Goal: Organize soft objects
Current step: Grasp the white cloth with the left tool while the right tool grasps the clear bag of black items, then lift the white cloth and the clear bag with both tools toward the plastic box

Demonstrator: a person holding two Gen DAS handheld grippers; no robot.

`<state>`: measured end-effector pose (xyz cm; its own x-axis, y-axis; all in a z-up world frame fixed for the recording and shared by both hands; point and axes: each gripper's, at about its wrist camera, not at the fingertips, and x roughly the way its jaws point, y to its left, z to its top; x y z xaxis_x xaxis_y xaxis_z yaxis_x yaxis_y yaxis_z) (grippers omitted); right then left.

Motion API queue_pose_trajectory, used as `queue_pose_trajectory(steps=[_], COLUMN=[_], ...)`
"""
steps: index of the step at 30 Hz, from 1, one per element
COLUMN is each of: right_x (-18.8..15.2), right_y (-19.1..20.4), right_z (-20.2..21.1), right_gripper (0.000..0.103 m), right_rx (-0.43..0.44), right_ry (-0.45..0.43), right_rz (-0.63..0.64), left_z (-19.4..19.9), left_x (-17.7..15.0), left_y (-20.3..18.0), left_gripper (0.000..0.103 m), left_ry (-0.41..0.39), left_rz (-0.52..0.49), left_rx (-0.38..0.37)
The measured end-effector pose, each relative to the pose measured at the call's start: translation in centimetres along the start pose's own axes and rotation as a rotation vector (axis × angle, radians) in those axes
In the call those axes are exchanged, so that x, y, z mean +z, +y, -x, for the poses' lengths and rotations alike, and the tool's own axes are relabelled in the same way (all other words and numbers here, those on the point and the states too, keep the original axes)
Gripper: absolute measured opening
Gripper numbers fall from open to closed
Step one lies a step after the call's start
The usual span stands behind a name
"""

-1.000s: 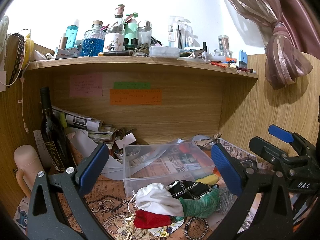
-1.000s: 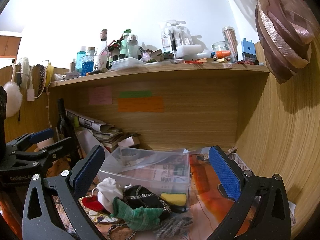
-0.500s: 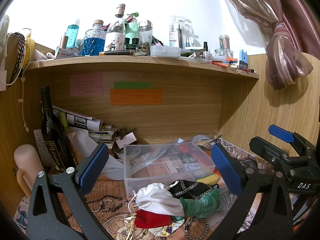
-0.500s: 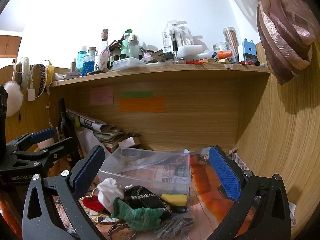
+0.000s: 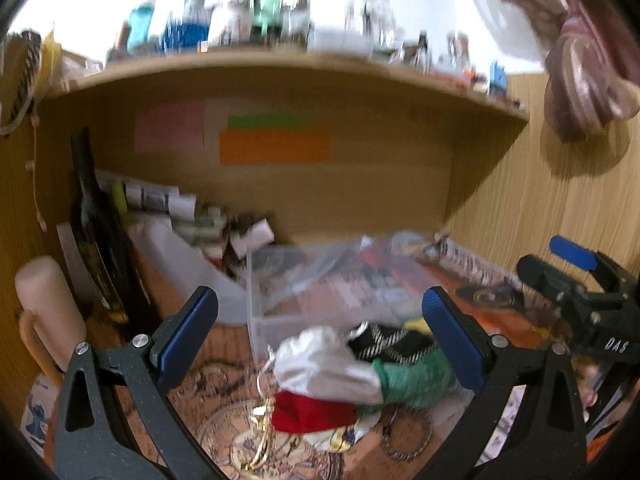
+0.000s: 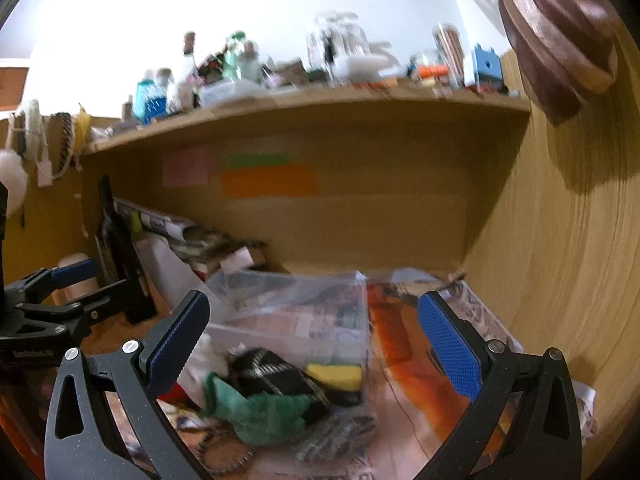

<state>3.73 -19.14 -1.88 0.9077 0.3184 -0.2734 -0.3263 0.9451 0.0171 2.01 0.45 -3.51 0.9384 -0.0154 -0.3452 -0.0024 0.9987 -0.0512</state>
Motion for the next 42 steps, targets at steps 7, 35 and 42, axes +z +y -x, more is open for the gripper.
queue_pose_trajectory(steps=[7, 35, 42], right_x=[-2.8, -9.1, -8.3], right_y=[-2.1, -5.6, -5.6], right_z=[-1.9, -7.2, -6.4], right_gripper=[0.103, 0.031, 0.019], right_rx=[-0.025, 0.115, 0.089], right_ry=[0.142, 0.443, 0.402], right_rz=[-0.026, -0.187, -0.168], left_z=[-3.5, -11.1, -10.7], left_x=[-3.2, -6.0, -5.9], left_y=[1.0, 2.1, 2.2], left_gripper=[0.103, 0.053, 0.028], left_ry=[0.175, 0.369, 0.358], left_rz=[0.04, 0.149, 0.146], left_rx=[-0.026, -0.092, -0.107])
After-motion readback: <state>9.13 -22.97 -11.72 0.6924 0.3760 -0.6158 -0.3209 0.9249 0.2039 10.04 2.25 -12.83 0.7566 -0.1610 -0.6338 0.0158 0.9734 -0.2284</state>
